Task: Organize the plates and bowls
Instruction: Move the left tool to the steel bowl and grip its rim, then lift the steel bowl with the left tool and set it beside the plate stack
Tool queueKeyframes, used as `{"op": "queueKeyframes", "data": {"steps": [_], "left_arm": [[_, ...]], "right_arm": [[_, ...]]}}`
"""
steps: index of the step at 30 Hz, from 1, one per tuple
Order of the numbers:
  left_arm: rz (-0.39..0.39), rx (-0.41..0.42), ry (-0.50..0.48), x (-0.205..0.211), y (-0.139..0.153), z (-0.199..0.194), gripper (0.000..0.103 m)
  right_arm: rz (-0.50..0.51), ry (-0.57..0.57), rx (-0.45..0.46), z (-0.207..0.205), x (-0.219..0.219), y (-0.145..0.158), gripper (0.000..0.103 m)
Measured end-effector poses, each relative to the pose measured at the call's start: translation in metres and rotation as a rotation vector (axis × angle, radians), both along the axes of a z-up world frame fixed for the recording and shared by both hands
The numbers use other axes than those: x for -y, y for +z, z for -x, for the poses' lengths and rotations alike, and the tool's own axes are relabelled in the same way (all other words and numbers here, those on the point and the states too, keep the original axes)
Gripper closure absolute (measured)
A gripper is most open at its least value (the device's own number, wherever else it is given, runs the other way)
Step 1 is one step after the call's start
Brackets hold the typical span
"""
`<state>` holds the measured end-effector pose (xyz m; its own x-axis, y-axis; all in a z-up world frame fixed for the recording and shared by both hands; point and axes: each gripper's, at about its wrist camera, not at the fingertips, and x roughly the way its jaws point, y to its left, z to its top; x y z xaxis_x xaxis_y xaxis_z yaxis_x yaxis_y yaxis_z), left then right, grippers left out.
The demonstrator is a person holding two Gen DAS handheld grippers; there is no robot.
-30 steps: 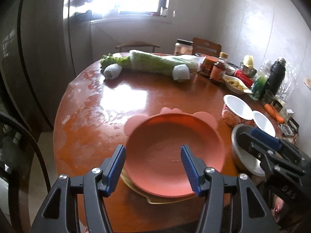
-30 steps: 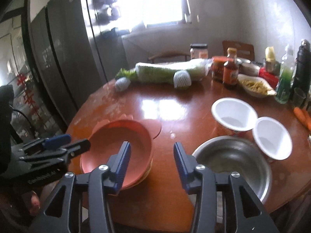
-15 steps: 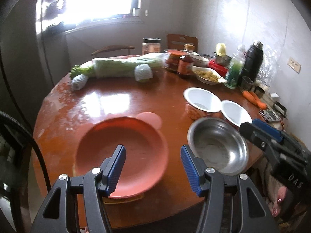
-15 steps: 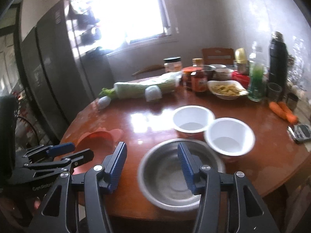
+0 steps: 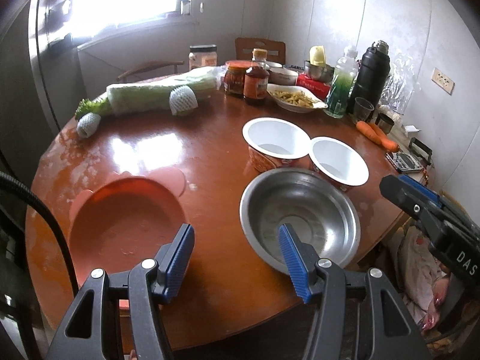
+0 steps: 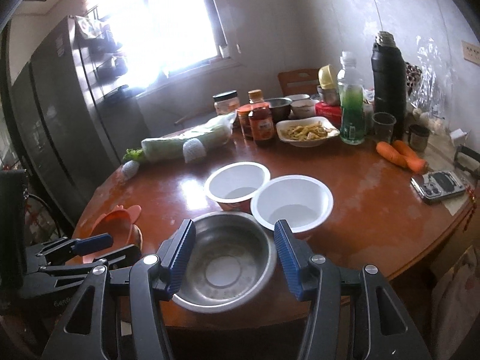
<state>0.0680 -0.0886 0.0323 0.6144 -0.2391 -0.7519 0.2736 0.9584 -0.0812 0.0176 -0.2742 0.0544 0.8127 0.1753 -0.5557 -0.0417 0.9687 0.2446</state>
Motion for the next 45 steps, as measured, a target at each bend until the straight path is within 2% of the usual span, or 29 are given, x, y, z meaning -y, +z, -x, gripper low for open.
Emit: {"op": "queueKeyframes", "data": {"steps": [18,28,36,38,42,45], "left_arm": [[0.003,-0.118,0.009,0.022,-0.047,-0.029,0.045],[-0.023,-0.101,-0.005,0.037,-0.056,-0.036,0.045],[-0.027,-0.124,-0.011,0.047,-0.068,-0.044,0.045],[-0.027,-0.127,-0.013,0.047,-0.071,-0.044,0.047],[-0.026,-0.126,-0.025,0.047,-0.073,-0.043,0.06],[-0.02,-0.123,-0.033,0.046,-0.073,-0.043,0.064]], "right_arm": [[-0.043,0.002,-0.152,-0.026,0.022,-0.056,0.047],[-0.043,0.011,-0.161,-0.037,0.022,-0.073,0.047],[-0.025,0.027,-0.163,-0.044,0.019,-0.079,0.047],[-0.015,0.036,-0.158,-0.045,0.016,-0.079,0.051],[0.001,0.063,-0.157,-0.047,0.01,-0.082,0.058],[0.011,0.085,-0.158,-0.048,0.003,-0.083,0.063]]}}
